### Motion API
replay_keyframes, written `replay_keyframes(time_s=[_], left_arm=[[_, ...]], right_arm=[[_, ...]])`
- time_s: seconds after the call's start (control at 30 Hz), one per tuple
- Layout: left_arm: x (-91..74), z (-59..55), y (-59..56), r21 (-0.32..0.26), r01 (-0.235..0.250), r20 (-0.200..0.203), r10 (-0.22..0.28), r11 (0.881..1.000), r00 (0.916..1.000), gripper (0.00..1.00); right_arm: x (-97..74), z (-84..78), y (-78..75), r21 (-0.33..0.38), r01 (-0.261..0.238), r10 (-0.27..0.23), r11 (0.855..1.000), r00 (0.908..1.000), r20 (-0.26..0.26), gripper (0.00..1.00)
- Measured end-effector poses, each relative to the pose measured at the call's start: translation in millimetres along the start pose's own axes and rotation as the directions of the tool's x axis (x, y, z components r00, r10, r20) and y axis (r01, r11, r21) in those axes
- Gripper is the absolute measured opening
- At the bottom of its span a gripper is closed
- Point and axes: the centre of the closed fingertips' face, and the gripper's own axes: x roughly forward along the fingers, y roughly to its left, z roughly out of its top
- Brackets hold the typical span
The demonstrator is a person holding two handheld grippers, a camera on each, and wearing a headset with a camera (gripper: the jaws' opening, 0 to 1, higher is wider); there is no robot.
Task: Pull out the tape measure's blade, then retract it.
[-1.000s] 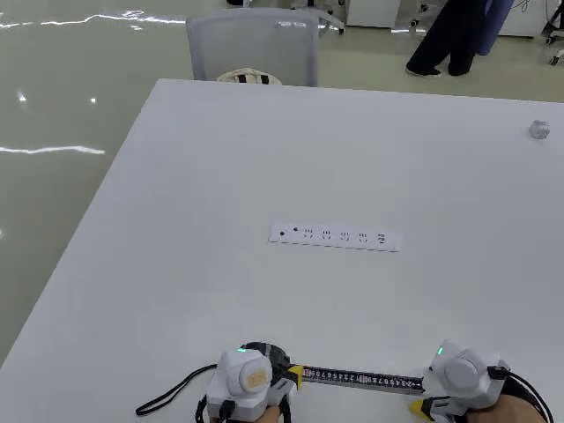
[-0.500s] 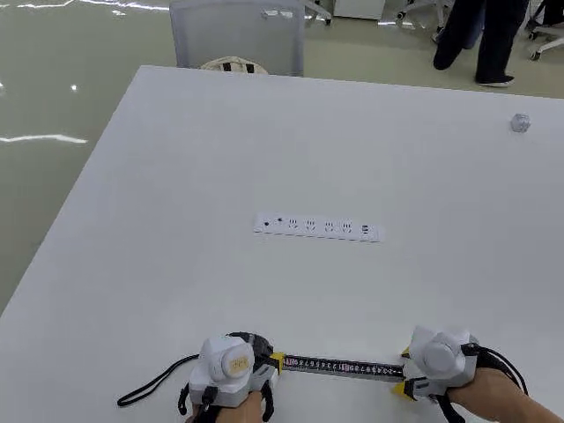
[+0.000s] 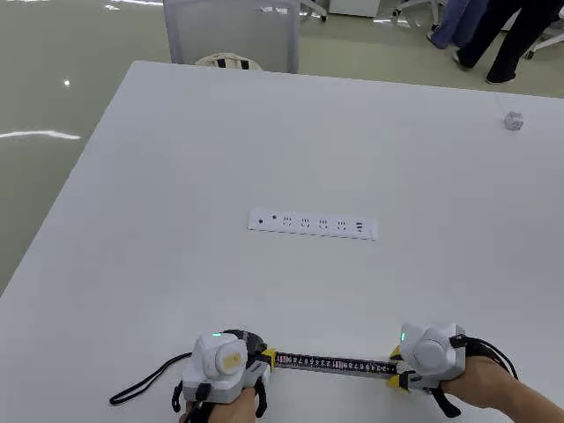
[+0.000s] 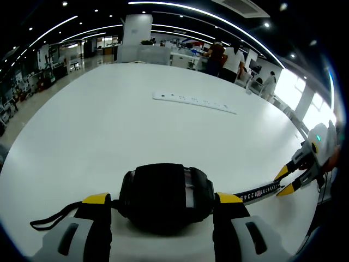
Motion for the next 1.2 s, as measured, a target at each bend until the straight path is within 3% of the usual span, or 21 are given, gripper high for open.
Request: replay_keyframes(time_s=[0.43,1.2], left_arm=[[1.7,-2.8,-1.1,-0.015,-0.005,0.005,0.005,1.0,1.0,0.71],[-1.5,-0.8,-3.7,-0.022,-0.004,0.05,0.005,1.0,0.9987,0.65]], right_arm=[[-0.4,0.6,-0.1,-0.065,-0.037,0.035,0.997,0.9985,-0.043,0.17],[-0.3,-0.4,1.2,-0.093,-0.038,0.033,0.995,0.9981,-0.051,0.15]])
